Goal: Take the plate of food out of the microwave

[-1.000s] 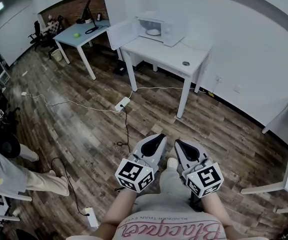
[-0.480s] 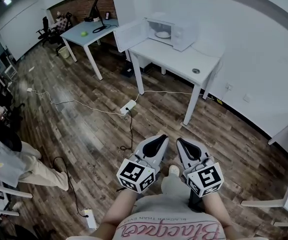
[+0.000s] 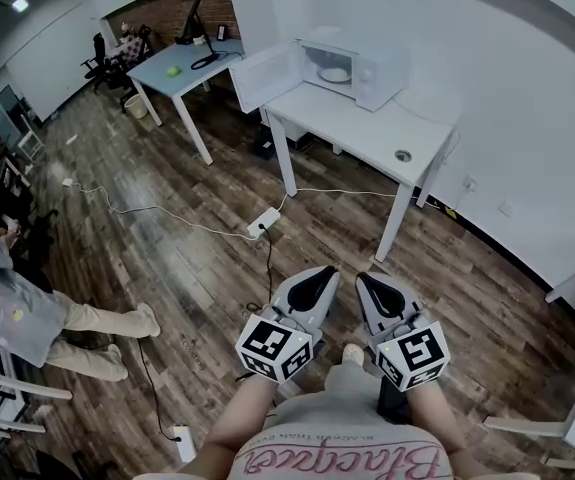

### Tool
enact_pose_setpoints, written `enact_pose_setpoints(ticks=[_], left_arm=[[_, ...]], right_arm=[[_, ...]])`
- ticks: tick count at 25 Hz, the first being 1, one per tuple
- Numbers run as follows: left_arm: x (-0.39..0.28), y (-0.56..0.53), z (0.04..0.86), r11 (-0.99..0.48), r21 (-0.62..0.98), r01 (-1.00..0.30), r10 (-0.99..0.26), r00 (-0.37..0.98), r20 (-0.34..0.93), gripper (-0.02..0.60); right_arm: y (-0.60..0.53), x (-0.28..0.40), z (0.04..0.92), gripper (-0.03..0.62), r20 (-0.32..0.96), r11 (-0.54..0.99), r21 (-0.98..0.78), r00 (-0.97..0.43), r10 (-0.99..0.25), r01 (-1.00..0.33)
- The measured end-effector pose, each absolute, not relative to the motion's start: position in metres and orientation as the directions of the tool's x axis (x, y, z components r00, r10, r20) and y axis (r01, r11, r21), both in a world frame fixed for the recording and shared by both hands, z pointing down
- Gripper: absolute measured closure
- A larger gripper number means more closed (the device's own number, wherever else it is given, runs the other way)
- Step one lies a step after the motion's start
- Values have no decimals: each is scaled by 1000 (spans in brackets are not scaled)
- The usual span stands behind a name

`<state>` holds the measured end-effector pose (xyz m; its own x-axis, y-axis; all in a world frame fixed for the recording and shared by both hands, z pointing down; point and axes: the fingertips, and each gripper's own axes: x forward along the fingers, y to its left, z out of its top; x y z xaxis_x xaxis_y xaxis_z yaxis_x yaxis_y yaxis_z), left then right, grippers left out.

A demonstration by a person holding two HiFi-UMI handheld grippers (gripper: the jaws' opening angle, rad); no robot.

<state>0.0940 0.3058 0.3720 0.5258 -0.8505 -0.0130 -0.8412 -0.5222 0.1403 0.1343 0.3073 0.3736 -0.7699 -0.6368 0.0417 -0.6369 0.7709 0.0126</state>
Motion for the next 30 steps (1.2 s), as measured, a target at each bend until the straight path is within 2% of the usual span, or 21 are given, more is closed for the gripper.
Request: enact_pose_setpoints(ticks=[30], left_arm=[[109, 162, 374, -404, 190, -895, -913, 407, -24, 552]], right_arm=[[158, 149, 374, 588, 69, 846, 10, -844, -532, -533]])
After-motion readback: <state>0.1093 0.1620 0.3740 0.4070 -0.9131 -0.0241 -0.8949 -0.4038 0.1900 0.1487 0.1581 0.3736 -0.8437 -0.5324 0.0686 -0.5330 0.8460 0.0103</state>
